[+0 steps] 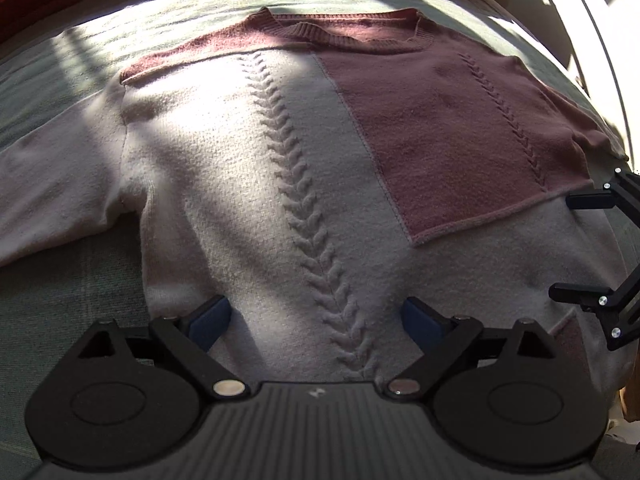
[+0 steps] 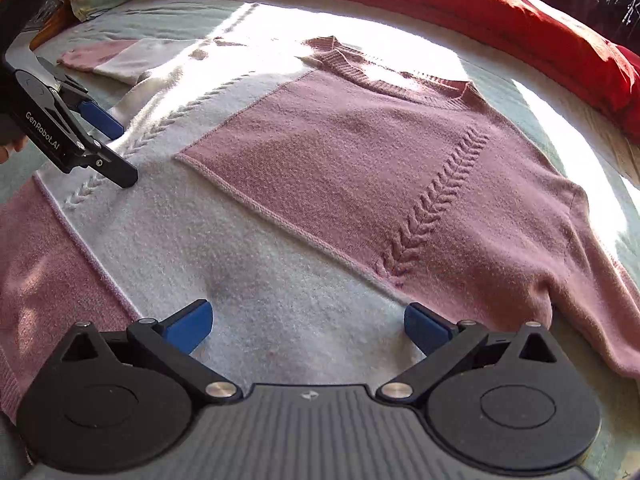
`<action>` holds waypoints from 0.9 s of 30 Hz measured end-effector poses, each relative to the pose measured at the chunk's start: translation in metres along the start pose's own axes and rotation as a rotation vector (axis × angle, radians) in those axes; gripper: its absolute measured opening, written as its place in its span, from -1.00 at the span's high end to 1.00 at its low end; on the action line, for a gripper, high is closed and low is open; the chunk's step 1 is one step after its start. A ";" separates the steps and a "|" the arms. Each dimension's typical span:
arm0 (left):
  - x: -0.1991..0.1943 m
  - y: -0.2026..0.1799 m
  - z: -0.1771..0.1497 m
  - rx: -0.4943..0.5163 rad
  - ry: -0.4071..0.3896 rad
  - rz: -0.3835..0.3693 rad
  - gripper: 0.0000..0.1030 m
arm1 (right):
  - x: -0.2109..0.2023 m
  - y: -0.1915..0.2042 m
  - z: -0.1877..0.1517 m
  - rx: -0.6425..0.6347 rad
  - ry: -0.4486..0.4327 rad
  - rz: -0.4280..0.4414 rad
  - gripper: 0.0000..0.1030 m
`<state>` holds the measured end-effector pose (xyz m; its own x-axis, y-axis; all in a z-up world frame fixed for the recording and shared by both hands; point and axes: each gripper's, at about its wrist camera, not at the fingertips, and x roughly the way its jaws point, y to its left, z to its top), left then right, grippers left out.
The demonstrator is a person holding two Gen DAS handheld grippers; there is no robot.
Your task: Fold clothes
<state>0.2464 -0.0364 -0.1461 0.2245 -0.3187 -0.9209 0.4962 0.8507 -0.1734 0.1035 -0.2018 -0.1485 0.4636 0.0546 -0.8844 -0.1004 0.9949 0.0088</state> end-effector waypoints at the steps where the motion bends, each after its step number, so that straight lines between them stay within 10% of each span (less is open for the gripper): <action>1: 0.000 0.001 0.000 -0.003 0.004 -0.007 -0.80 | -0.003 -0.004 -0.009 0.035 0.022 0.002 -1.00; 9: 0.002 0.002 0.001 -0.002 0.016 -0.034 -0.98 | -0.037 -0.010 -0.076 0.122 0.150 -0.033 -1.00; 18: -0.010 -0.022 0.008 0.063 0.017 -0.036 -0.94 | -0.037 -0.001 -0.027 0.075 0.026 0.148 -1.00; 27: -0.014 -0.025 -0.010 0.118 0.082 -0.026 -0.94 | -0.042 -0.005 -0.079 0.123 0.246 0.164 -1.00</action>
<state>0.2220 -0.0493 -0.1321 0.1433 -0.3001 -0.9431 0.5972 0.7861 -0.1594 0.0154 -0.2157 -0.1485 0.2218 0.2077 -0.9527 -0.0425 0.9782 0.2034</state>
